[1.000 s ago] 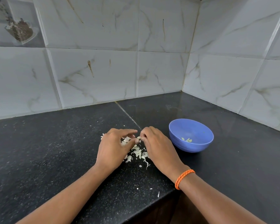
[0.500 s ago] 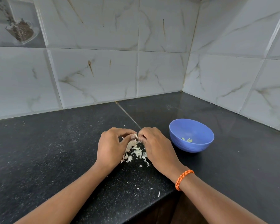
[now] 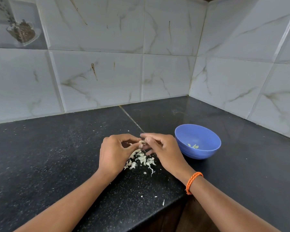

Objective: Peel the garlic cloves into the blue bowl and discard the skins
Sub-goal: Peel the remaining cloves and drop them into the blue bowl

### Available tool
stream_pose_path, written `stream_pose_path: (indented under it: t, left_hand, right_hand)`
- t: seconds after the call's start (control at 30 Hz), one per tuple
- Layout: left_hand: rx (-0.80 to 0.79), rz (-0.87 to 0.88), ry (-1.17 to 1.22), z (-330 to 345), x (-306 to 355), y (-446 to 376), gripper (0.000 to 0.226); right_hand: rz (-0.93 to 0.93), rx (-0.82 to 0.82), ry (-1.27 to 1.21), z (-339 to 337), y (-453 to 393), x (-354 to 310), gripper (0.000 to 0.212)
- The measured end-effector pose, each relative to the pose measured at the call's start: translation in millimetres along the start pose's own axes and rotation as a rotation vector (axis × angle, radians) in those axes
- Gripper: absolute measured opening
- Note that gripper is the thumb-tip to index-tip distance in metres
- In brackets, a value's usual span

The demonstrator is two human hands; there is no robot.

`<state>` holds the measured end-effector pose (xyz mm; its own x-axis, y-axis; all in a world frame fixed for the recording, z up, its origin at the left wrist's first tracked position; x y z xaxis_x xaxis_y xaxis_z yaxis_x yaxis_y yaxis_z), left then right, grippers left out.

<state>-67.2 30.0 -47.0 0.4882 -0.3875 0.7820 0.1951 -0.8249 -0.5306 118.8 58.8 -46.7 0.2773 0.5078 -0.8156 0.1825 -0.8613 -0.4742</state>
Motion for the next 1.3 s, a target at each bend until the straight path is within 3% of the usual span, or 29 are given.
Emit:
stream_pose_path:
  t: [0.27,0.57,0.67,0.83,1.2,1.3]
  left_hand:
    - [0.013,-0.014,-0.066,-2.1,-0.8,-0.5,0.014]
    - [-0.012,0.015,-0.135,3.3,3.8,0.6,0.015]
    - [0.057,0.046,-0.219,-5.8,4.0,-1.7,0.006]
    - [0.075,0.083,-0.197,-4.0,1.8,-2.4,0.011]
    - [0.049,0.067,-0.199,-1.7,-8.8,-4.5,0.015]
    - [0.047,0.069,-0.206,-0.3,-10.8,-5.3,0.016]
  right_hand:
    - [0.083,-0.018,-0.260,1.5,1.3,-3.7,0.010]
    - [-0.088,0.055,0.234,-8.0,-1.9,-6.9,0.010]
    - [-0.136,0.029,0.404,-8.1,-0.6,-9.5,0.005]
    - [-0.205,-0.063,0.671,-1.5,-1.4,-8.8,0.016]
    - [-0.282,-0.256,0.859,14.8,2.6,-17.8,0.030]
    - [-0.278,-0.135,0.829,-7.0,-19.9,-36.6,0.023]
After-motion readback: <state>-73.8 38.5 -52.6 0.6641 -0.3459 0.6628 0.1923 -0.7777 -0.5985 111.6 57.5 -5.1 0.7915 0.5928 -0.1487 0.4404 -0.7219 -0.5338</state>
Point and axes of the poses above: each hand's wrist, its own y-axis away from the middle knuckle, its own z-axis out of the palm, x = y × z, the point moved 7 cm from there along -y, towards the middle knuckle, and after that the axes turned 5 degrees about x, right-handed, at the moved point
